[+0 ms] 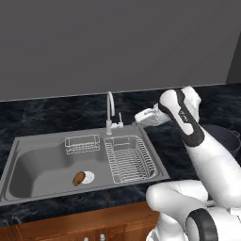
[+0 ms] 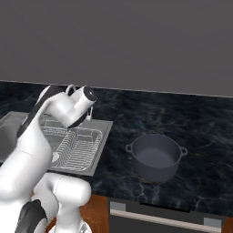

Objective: Dump the potato from the pot into the sink. Then turn on the water and wash the potato. Then turn off the water and put the potato back in the pot.

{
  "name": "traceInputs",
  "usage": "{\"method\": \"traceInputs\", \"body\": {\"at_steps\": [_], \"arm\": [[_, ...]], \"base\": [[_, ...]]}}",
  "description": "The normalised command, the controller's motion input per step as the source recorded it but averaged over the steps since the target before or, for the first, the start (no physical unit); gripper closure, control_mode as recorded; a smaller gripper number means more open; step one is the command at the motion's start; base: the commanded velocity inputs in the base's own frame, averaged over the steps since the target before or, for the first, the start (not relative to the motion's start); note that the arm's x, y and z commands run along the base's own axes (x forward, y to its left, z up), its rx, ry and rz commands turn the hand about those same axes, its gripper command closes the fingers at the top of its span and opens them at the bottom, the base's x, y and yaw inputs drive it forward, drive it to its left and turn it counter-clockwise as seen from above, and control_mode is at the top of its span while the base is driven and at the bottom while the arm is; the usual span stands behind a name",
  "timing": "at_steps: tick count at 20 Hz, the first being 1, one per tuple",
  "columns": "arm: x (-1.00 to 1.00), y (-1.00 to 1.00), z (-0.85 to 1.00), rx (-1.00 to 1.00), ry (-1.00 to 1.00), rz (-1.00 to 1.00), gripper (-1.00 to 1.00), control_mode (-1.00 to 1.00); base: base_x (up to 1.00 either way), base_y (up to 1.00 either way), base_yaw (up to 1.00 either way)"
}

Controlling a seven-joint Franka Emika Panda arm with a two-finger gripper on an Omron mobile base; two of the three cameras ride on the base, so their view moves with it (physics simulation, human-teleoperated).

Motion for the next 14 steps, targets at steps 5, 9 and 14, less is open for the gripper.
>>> {"method": "traceInputs", "body": {"at_steps": [5,9,14], "arm": [[-0.53,0.99,0.0,-0.13,0.16,-0.13,-1.0,-1.0],[-0.03,0.92,0.0,-0.09,0.2,-0.12,-1.0,-1.0],[0.04,0.88,0.0,-0.09,0.22,-0.17,-1.0,-1.0]], "base": [[0.0,0.0,0.0],[0.0,0.0,0.0],[0.0,0.0,0.0]]}}
